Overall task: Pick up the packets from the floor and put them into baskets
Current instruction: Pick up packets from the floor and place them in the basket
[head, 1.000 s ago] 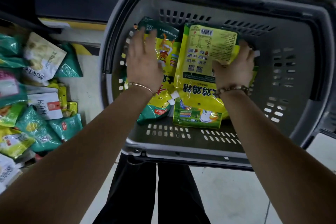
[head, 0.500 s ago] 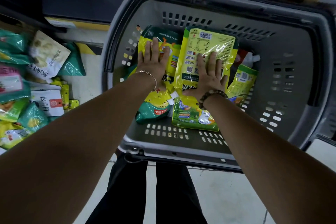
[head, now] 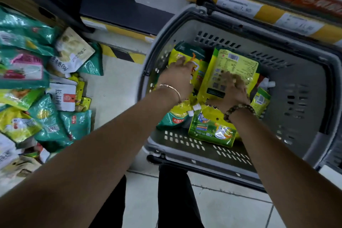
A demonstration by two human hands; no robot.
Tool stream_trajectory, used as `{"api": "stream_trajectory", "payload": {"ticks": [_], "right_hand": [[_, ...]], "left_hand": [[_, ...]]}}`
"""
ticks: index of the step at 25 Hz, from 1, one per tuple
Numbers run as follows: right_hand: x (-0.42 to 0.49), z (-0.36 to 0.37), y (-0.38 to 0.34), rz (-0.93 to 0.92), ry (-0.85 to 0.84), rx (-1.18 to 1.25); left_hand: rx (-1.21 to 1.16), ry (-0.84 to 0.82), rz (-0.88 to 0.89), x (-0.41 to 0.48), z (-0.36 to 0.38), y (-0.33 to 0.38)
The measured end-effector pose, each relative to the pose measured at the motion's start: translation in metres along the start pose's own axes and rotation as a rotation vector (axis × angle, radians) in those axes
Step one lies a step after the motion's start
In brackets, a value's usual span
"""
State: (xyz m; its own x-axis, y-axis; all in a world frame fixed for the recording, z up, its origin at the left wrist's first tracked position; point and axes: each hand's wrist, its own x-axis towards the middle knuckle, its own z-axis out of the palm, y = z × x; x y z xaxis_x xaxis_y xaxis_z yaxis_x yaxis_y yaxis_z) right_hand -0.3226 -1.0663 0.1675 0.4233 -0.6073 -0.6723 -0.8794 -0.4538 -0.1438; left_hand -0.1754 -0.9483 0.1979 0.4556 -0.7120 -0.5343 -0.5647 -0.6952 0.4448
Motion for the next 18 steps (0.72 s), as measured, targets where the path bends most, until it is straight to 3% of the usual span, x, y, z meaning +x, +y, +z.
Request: {"api": "stream_trajectory", "payload": {"ticks": [5,9,14,18], "right_hand": [[-0.046,-0.011,-0.044,-0.16,0.296,0.172],[-0.096,-0.014,-0.111,-0.336,0.399,0.262],[-0.153,0.018,-0.206,-0.611,0.297,0.275],[-0.168,0.079,-0.264,-0.602,0.09,0.2]], "left_hand": [[-0.356,0.297,-0.015,-0.07,-0.041,-0.011],[-0.486,0.444,-0.108,-0.122,-0.069,-0.06],[-0.476,0.434,-0.388,-0.183,-0.065,-0.152],[-0.482,0.417,-0.535,-0.224,-0.039,-0.228]]}}
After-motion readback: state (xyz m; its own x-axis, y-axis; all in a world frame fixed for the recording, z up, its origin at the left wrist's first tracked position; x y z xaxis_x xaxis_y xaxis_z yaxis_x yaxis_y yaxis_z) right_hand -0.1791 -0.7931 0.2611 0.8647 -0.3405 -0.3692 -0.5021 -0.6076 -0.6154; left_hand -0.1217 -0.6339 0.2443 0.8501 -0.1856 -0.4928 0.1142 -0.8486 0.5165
